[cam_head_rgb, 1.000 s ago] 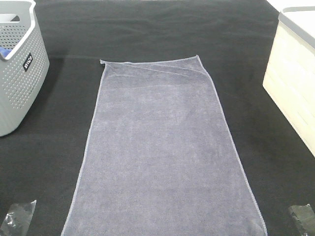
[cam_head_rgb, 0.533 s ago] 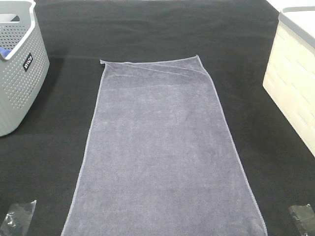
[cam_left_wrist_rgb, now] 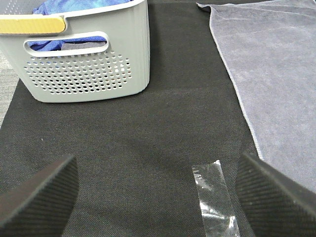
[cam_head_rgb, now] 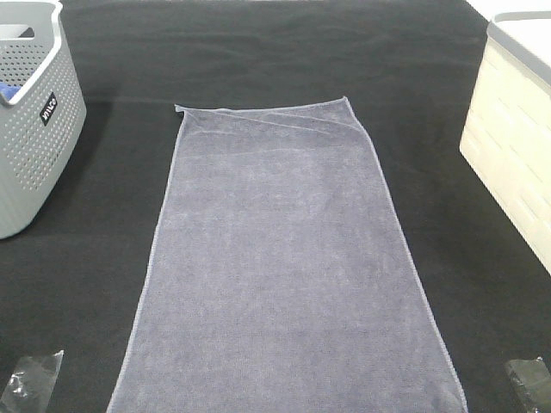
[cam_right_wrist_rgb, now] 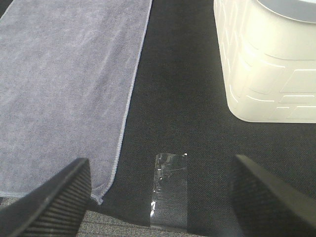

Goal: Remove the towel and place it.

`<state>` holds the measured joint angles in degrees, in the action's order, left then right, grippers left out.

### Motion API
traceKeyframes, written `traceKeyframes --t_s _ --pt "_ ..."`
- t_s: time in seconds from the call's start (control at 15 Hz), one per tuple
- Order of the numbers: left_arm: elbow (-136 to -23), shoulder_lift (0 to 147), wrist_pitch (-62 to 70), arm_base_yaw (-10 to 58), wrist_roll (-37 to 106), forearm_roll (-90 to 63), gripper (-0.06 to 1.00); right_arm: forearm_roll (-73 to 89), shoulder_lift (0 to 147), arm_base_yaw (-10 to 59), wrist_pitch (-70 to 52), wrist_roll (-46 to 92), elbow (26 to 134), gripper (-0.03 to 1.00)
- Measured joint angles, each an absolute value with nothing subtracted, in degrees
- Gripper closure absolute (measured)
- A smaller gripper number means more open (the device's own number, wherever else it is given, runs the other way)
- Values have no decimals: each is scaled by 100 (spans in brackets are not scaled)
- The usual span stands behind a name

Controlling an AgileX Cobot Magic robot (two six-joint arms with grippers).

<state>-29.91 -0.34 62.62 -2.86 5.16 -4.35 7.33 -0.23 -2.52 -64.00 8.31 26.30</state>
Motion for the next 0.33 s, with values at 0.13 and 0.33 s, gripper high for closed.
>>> traceKeyframes --t_s 0.13,0.33 --pt "-2991 -34 6257 -286 516 -435 13 733 -23 -252 -6400 831 2630 21" --pt "-2991 -34 6257 -286 516 -441 13 733 -23 -252 -6400 831 2630 21"
